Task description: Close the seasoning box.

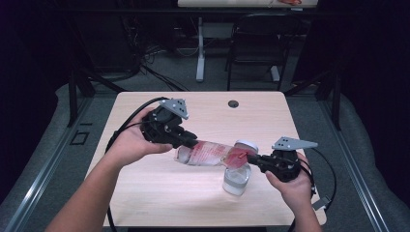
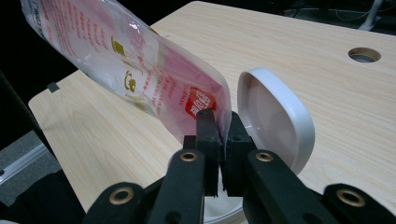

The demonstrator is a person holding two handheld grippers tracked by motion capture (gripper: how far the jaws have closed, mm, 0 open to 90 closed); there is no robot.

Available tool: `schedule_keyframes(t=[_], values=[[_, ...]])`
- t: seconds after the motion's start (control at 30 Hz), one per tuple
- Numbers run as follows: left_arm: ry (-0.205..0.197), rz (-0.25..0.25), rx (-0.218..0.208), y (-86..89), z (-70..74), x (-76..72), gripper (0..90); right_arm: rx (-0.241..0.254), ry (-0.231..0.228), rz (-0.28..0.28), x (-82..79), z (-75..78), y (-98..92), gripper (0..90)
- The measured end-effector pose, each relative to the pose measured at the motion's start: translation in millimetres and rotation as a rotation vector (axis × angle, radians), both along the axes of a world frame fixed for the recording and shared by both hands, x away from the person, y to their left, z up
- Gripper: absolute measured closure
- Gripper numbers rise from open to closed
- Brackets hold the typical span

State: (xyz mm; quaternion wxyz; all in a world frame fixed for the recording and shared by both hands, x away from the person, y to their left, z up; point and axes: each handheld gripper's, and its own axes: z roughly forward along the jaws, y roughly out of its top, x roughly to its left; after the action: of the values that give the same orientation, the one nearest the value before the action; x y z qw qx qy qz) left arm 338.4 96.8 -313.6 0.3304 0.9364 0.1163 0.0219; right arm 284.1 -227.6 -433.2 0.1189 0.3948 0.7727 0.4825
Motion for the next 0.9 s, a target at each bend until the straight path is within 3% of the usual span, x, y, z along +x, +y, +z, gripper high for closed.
schedule_keyframes(t=[0.07, 0.37, 0.63, 0.9], values=[[-0.008, -0.004, 0.004, -0.6, 0.4, -0.2, 79.9, 0.017, 0.007, 0.002, 1.0, -1.0, -1.1, 88.9], [-0.029, -0.007, 0.016, -3.9, 2.0, 1.2, 82.2, 0.01, 0.0, -0.002, 0.9, -1.3, -1.3, 88.8], [-0.04, -0.022, 0.052, -7.7, 4.9, 0.3, 83.7, 0.014, 0.002, -0.001, 1.1, -1.2, -2.0, 88.6], [-0.037, -0.023, 0.059, -10.0, 6.7, 0.8, 84.2, 0.03, 0.004, -0.007, 1.2, -1.6, -2.7, 88.3]])
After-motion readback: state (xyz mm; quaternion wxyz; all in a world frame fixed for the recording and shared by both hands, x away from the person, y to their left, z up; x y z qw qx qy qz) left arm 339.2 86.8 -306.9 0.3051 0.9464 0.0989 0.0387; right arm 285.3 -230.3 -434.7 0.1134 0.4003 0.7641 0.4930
